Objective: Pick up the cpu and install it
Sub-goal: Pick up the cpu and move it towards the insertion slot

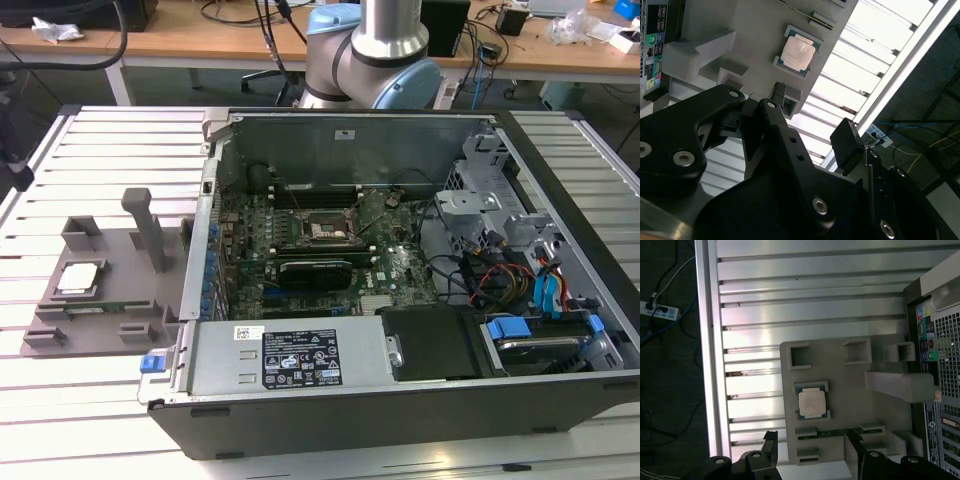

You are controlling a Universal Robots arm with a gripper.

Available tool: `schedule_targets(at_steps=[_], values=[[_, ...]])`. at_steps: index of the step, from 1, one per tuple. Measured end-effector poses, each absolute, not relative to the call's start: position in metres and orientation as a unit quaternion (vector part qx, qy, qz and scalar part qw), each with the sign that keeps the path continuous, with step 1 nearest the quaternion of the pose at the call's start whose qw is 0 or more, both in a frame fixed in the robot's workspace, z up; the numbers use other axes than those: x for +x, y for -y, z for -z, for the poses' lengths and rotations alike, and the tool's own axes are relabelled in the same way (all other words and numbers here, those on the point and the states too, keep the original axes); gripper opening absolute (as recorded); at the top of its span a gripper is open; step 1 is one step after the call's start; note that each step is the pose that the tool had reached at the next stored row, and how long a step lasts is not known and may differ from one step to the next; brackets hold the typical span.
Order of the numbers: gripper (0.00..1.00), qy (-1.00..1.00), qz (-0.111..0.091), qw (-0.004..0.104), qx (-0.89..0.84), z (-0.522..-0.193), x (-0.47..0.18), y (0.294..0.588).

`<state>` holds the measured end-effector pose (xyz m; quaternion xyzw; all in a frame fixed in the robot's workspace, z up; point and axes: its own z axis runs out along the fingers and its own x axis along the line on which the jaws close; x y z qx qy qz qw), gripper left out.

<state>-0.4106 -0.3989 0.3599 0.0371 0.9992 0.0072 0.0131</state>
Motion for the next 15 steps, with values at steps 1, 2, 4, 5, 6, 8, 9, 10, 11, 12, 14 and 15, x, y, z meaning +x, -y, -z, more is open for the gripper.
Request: schedule_targets(at_steps=[1,2,4,5,6,8,9,10,11,12,14,15], values=[[0.64,-0.999,-0.007,0.013,0.037,-0.3595,-0.4106,0.3989],[0.64,-0.999,-0.007,0.013,0.037,-0.3593,-0.4106,0.3989],[0.64,-0.999,-0.007,0.013,0.037,-0.3586,-0.4106,0.3989],[0.64,-0.999,-0.007,0.013,0.037,-0.3581,-0.4106,0.3989],[0.64,-0.999,-0.007,0.013,0.037,-0.3576,-0.4106,0.3989],[0.64,-0.999,-0.007,0.013,0.037,-0.3571,-0.4106,0.3989],[0.64,-0.999,-0.007,0.013,0.037,-0.3567,-0.4106,0.3988],[0.64,-0.999,-0.007,0.013,0.037,-0.3564,-0.4106,0.3989],[0.64,-0.999,-0.007,0.013,0.037,-0.3562,-0.4106,0.3988],[0.64,-0.999,-0.007,0.013,0.037,-0.3558,-0.4106,0.3989],[0.64,-0.999,-0.007,0.013,0.037,-0.355,-0.4106,0.3989],[0.64,-0.999,-0.007,0.013,0.037,-0.3548,-0.4106,0.3989]])
